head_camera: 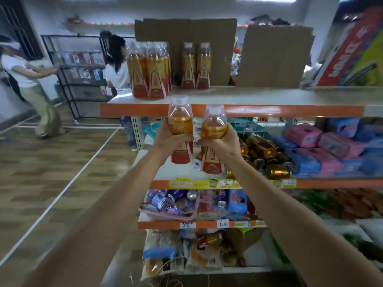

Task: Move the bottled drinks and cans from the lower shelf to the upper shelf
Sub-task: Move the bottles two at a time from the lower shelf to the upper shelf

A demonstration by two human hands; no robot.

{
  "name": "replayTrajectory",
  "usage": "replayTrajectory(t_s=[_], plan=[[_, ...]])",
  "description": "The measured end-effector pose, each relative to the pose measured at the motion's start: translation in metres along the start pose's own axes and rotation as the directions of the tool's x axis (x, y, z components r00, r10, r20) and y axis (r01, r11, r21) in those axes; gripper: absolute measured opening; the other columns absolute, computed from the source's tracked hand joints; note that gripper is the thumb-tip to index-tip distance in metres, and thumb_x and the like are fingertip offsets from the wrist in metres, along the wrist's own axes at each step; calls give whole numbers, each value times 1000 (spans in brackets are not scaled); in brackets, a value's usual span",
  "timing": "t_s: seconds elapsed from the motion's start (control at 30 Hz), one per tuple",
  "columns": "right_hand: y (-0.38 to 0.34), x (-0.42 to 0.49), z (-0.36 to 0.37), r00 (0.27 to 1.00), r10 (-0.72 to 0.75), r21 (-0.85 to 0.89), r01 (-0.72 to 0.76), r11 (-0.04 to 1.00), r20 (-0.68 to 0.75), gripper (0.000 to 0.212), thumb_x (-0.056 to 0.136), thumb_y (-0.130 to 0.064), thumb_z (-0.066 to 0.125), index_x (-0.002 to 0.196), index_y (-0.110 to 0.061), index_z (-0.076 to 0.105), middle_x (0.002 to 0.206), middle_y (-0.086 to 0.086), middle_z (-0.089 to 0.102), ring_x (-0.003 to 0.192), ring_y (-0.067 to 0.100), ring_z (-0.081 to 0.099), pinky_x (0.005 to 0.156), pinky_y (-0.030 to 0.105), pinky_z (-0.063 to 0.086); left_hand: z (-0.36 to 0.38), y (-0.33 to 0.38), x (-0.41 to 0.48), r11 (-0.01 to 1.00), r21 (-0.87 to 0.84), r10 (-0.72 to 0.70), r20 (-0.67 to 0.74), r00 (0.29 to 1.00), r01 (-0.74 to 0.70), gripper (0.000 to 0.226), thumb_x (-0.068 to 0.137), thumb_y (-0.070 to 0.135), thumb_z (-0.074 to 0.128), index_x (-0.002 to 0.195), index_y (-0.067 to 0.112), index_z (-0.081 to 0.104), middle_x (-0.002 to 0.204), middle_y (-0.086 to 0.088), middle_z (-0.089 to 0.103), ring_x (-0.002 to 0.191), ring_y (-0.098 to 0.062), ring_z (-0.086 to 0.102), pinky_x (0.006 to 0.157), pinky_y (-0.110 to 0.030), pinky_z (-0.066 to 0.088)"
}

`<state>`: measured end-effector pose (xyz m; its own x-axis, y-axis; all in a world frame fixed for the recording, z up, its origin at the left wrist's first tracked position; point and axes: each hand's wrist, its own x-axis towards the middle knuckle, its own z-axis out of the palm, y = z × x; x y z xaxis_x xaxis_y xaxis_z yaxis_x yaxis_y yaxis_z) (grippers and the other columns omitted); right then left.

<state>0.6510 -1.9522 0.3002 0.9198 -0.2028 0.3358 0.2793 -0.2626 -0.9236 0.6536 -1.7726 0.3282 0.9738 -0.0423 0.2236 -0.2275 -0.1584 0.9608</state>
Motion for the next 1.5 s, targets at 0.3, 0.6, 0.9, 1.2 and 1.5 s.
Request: replayTrajectory(t_s=[0.3, 0.6, 0.9, 1.2, 1.5], plan=[[-70, 26, -28, 993, -109, 55, 111, 992, -33, 66, 45, -42, 91, 103, -20, 68, 91, -4, 75, 85, 12, 72, 77, 36, 61, -2, 79, 12, 996, 1, 89, -51, 995, -89, 46, 65, 4, 82, 96, 26, 57, 92, -1, 69, 90, -17, 66, 86, -37, 52], [-86, 84, -36, 991, -115, 57, 119, 991, -67, 58, 52, -33, 89, 102, -23, 61, 93, -2, 71, 85, 17, 71, 77, 40, 61, 1, 103, 56, 994, 22, 109, -85, 990, -107, 44, 67, 2, 80, 92, 30, 57, 95, -2, 68, 91, -16, 64, 93, -40, 48], [-95, 175, -35, 980, -181, 100, 188, 977, -78, 68, 38, -41, 85, 99, -19, 66, 90, -2, 74, 79, 16, 73, 72, 42, 62, 20, 107, 140, 990, -33, 129, -152, 980, -135, 67, 62, 5, 86, 117, 21, 51, 100, -1, 70, 90, -18, 69, 84, -41, 55], [-72, 245, -14, 981, -191, 48, 193, 980, -43, 54, 55, -16, 90, 99, -12, 59, 87, -2, 68, 75, 11, 69, 53, 17, 49, 37, 78, 216, 993, -20, 111, -129, 985, -115, 69, 55, 14, 86, 116, 23, 55, 99, 0, 73, 91, -17, 72, 85, -42, 57], [-29, 299, 22, 988, -156, 113, 155, 981, 0, 55, 53, -14, 90, 99, -15, 60, 89, 2, 72, 83, 18, 72, 70, 34, 61, 40, 52, 272, 984, 65, 173, -167, 971, -164, 37, 67, -4, 80, 82, 27, 65, 73, 20, 72, 71, 8, 66, 61, -8, 46]])
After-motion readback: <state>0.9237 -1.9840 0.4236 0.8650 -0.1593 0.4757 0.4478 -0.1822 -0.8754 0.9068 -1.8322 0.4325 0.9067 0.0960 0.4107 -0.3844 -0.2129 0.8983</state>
